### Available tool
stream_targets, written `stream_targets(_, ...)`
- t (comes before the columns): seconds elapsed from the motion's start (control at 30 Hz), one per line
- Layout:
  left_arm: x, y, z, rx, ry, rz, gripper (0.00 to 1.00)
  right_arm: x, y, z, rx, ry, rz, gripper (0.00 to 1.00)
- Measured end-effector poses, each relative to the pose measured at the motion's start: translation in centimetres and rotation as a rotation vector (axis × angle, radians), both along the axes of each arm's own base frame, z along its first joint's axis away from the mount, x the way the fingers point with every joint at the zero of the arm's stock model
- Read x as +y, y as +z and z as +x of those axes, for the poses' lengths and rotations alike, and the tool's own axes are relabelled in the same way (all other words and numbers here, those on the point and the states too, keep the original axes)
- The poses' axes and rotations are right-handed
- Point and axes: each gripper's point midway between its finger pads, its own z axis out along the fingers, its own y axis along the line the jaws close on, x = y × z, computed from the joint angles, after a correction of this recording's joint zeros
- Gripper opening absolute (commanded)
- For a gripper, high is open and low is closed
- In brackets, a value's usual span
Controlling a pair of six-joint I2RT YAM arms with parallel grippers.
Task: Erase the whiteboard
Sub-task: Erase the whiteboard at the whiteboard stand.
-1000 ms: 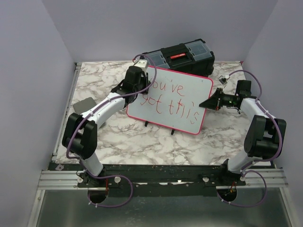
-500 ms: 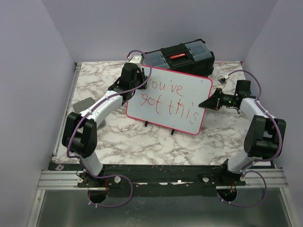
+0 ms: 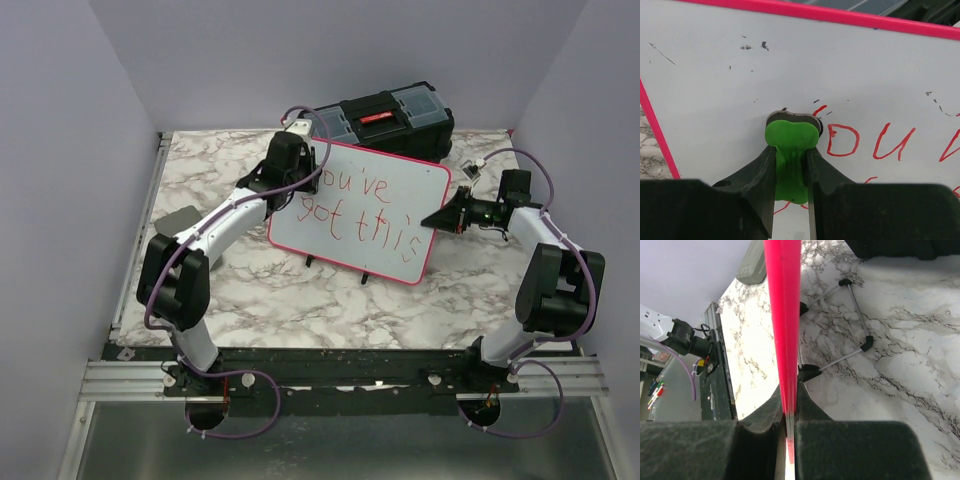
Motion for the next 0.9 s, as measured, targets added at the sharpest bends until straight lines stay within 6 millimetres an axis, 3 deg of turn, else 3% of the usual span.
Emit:
stream_targets(0.27,0.6,1.7,1.7,-0.019,0.018,-0.021,0.00,0.0,0.0,0.0,-0.001,0.000,-0.003,0.01)
stream_targets(0.43,1.9,0.5,1.8,-0.030,0.042,-0.031,0.00,0.0,0.0,0.0,0.001,0.000,-0.002,0.01)
stream_targets(0.57,1.8,-0.8,0.6,-0.030,0.034,-0.049,0.00,0.0,0.1,0.0,0.004,0.000,-0.002,0.01)
stream_targets(0.73,0.7,-1.1,-0.2,-0.032,0.017,-0.043,0.00,0.0,0.1,0.0,0.010,-0.001,-0.003,0.01)
stream_targets(0.9,-2.2,-0.3,-1.1,-0.018,-0.028,-0.024,0.00,-0.1,0.0,-0.1,0.011,-0.003,-0.004,0.01)
